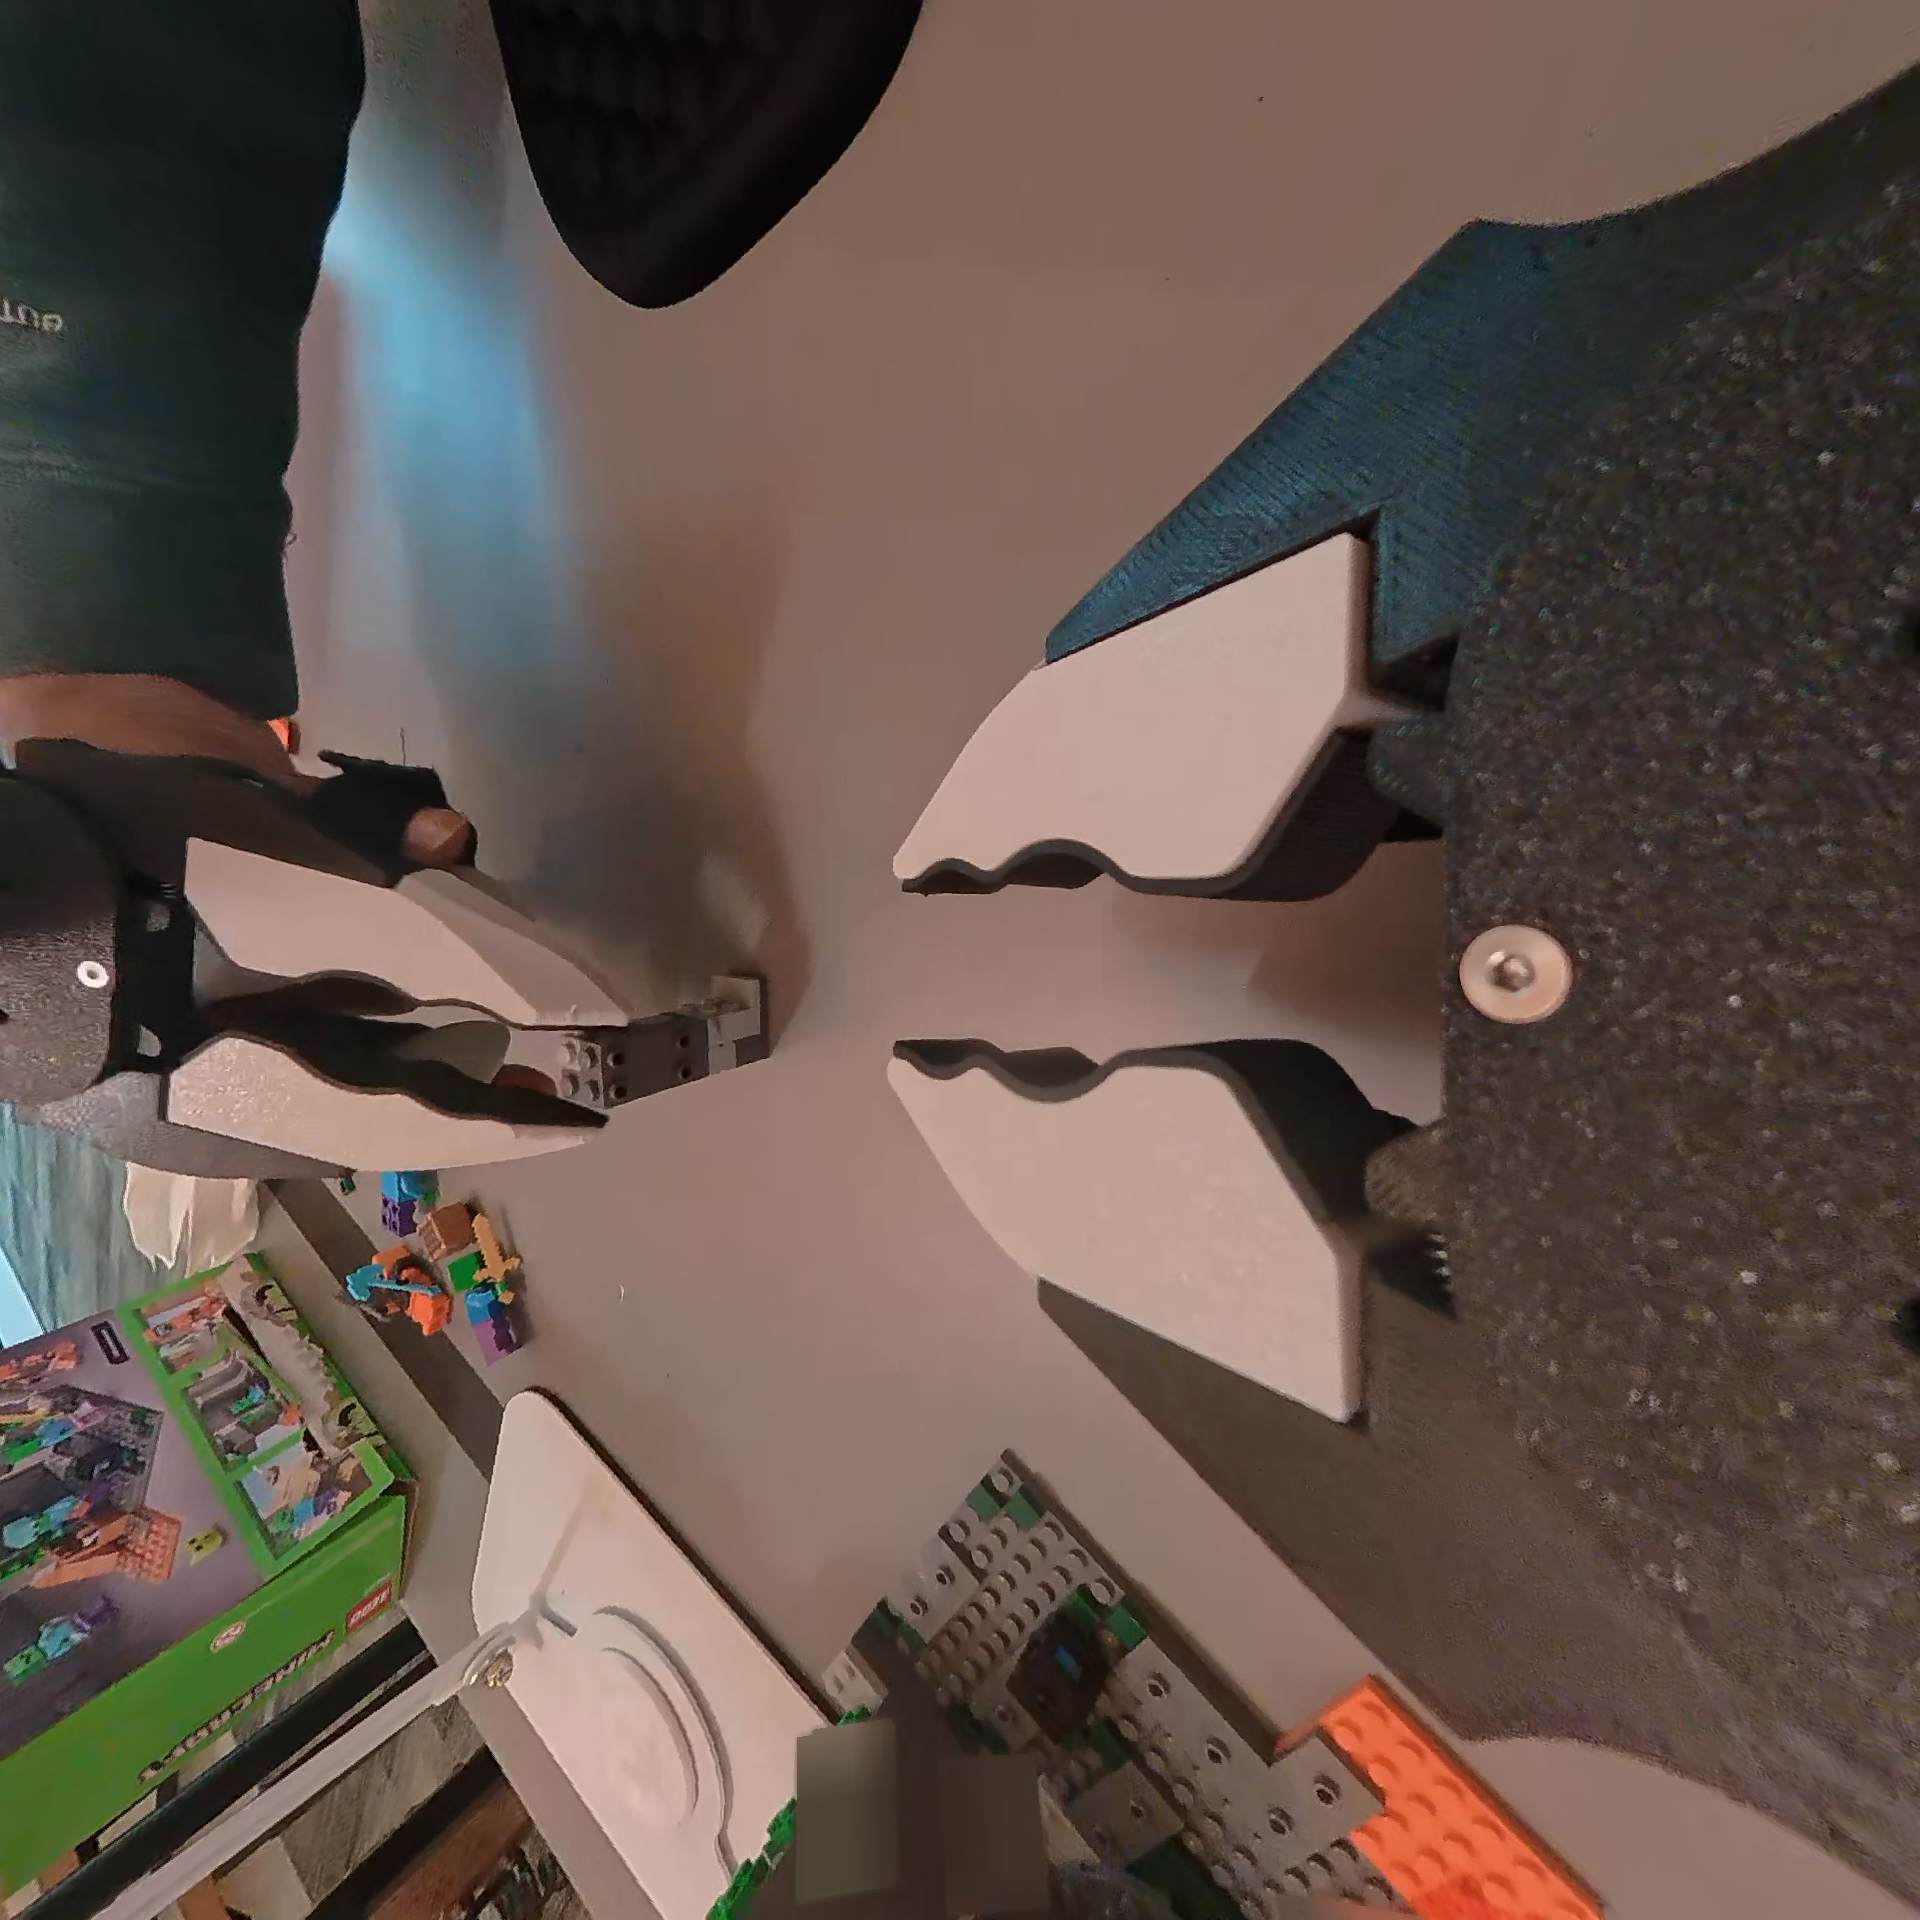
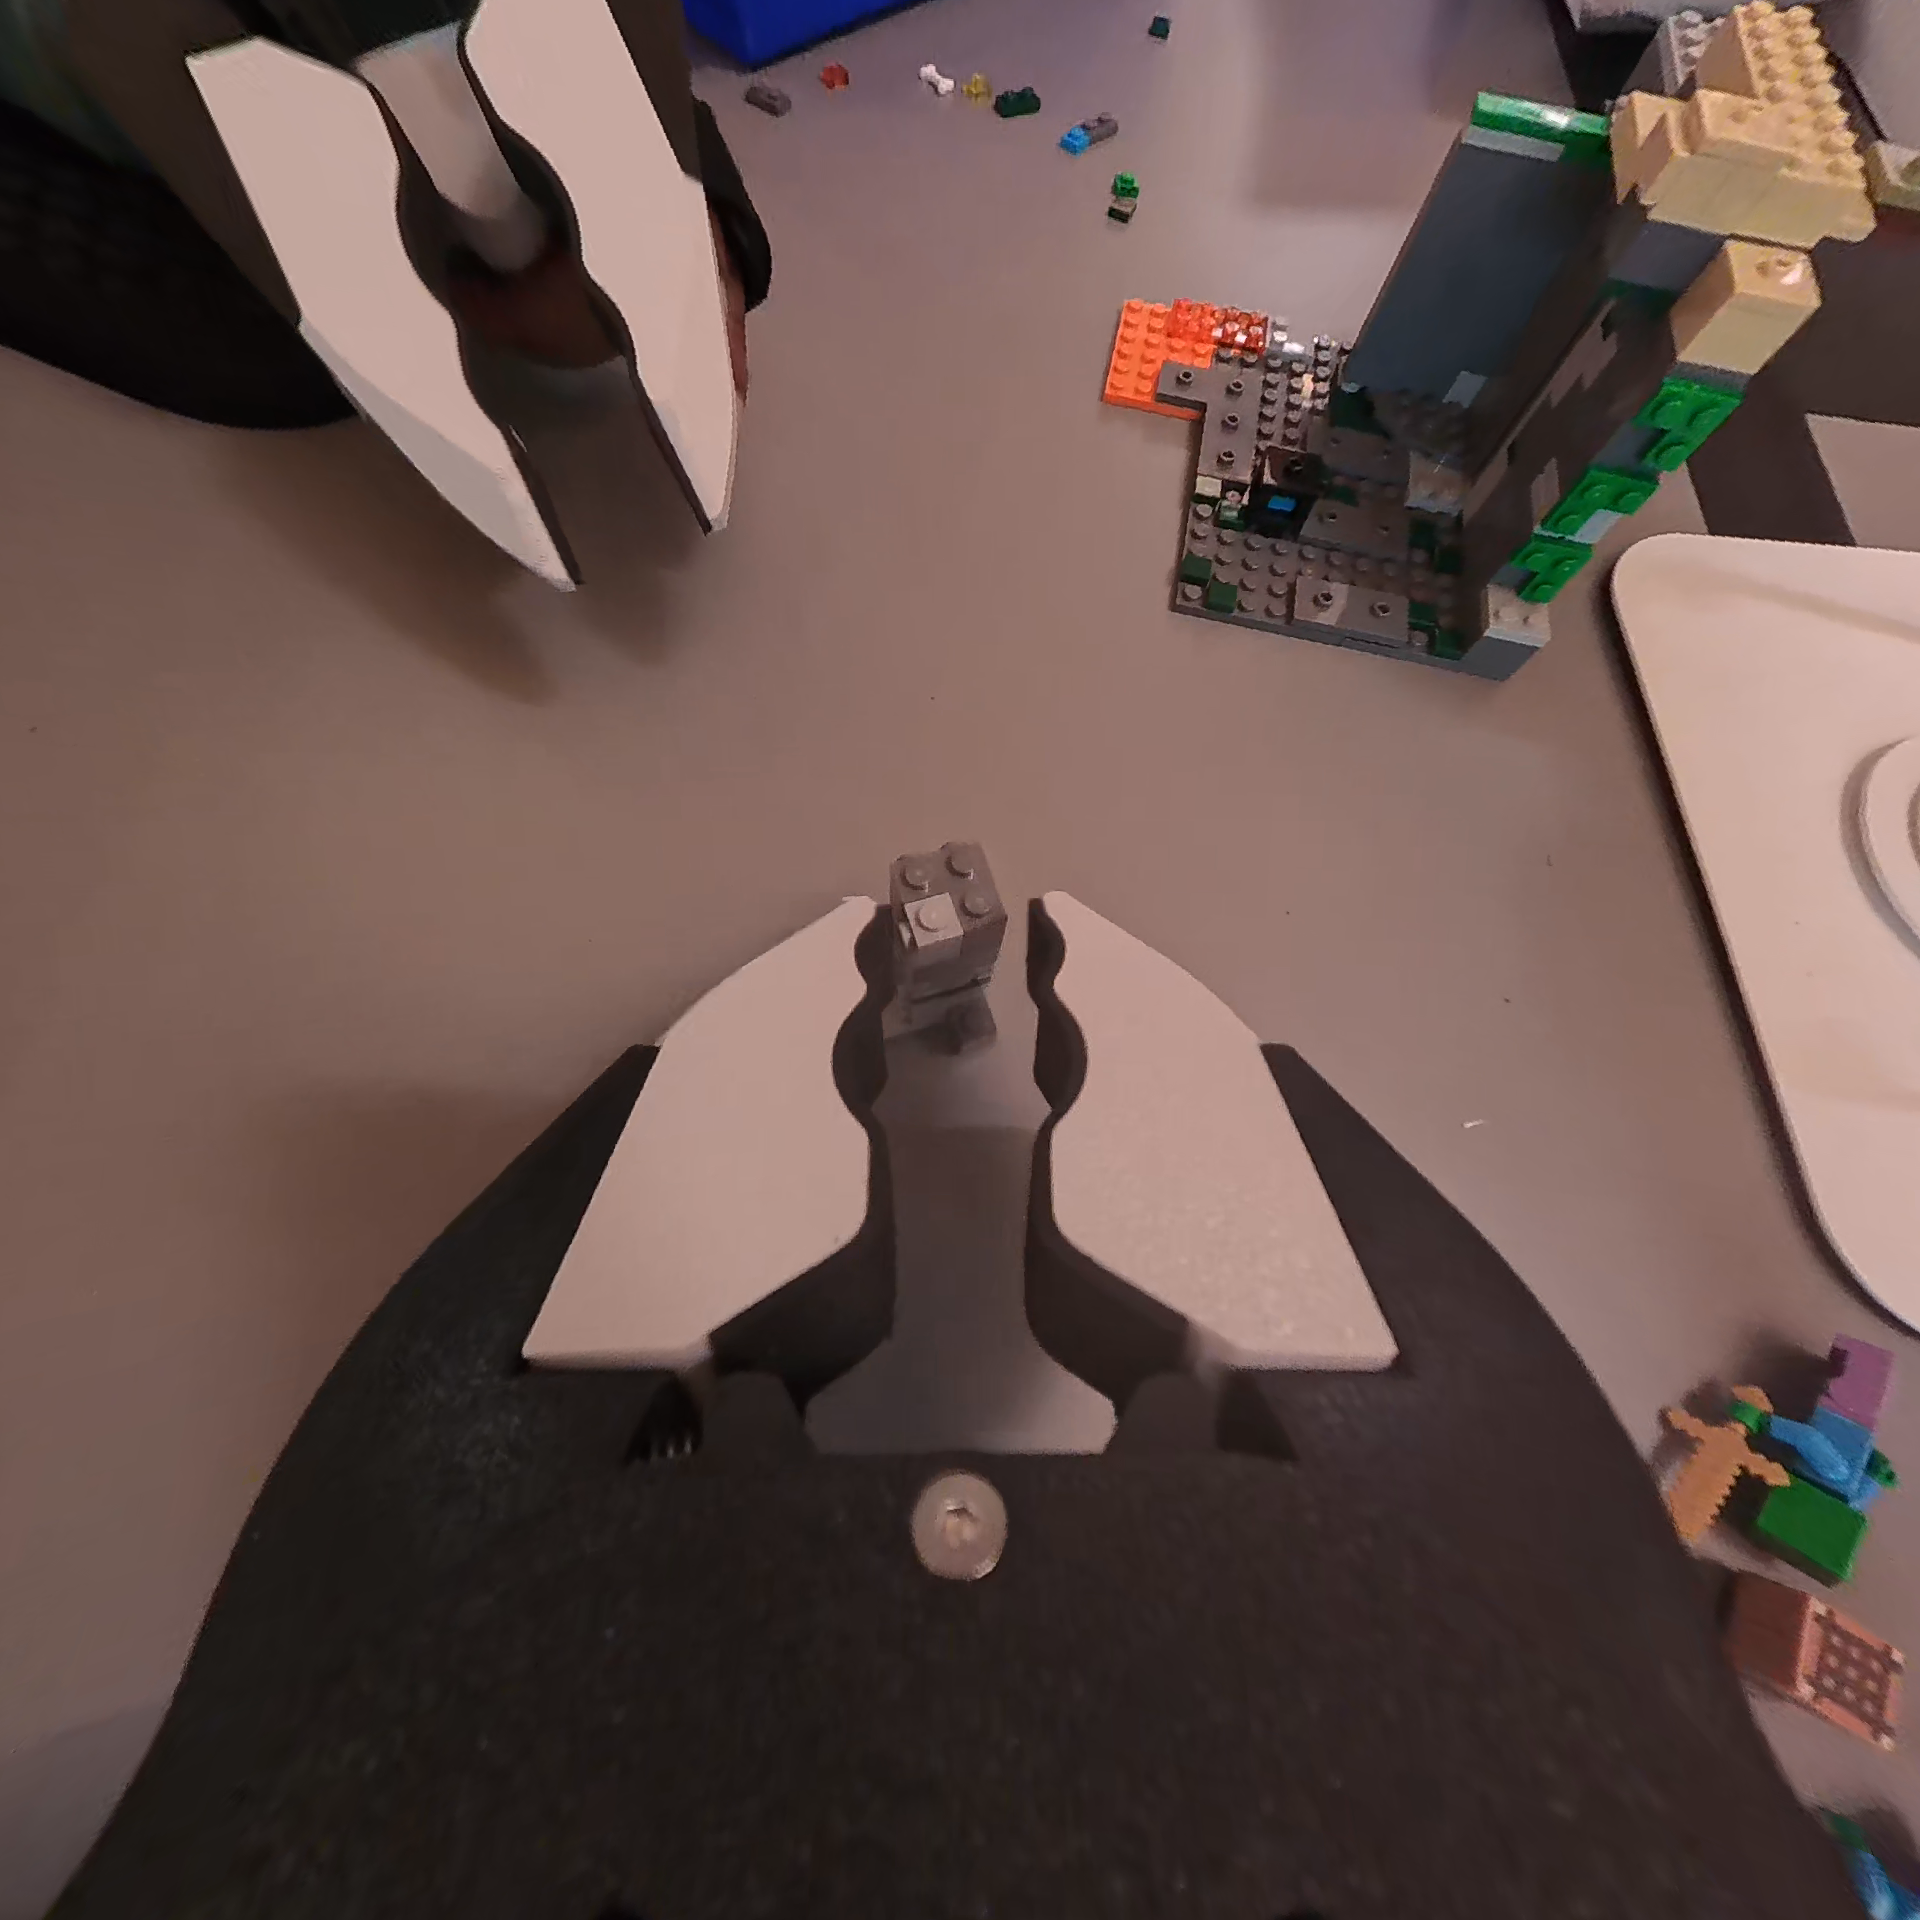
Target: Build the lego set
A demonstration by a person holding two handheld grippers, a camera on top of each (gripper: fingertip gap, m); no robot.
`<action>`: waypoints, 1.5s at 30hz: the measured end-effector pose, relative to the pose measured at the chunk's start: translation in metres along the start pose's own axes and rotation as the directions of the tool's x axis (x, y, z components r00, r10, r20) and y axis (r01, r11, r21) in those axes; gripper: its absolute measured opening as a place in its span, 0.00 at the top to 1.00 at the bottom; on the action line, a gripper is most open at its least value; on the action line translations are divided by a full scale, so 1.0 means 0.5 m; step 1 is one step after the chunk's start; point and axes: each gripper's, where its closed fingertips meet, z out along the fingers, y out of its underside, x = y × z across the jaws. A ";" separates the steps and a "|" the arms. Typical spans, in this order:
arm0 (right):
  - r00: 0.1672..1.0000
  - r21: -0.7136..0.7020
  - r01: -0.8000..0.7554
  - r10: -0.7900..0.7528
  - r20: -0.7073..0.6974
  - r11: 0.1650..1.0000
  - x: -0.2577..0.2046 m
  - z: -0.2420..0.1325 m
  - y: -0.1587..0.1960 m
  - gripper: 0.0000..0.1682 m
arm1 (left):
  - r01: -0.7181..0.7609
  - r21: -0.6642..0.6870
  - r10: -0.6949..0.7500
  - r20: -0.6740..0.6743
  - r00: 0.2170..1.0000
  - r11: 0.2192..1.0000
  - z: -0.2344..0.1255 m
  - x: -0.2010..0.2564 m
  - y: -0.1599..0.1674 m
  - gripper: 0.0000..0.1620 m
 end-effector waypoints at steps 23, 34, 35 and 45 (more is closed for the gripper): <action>0.565 0.365 -0.383 0.527 -0.635 0.849 -0.114 -0.120 -0.034 1.00 | -0.035 0.068 0.019 0.217 0.976 0.997 -0.012 -0.038 -0.069 1.00; 0.470 0.259 -0.526 0.531 -0.704 0.810 -0.125 -0.048 0.041 1.00 | 0.104 -0.069 -0.087 0.215 0.973 0.992 0.049 -0.019 -0.014 1.00; 0.473 0.252 -0.532 0.530 -0.704 0.809 -0.125 -0.044 0.044 1.00 | 0.096 -0.082 -0.076 0.224 0.972 0.992 0.053 -0.018 -0.009 1.00; 0.478 0.187 -0.537 0.479 -0.736 0.823 -0.127 -0.030 0.058 1.00 | 0.043 -0.124 -0.004 0.300 0.954 0.991 0.084 -0.052 0.002 1.00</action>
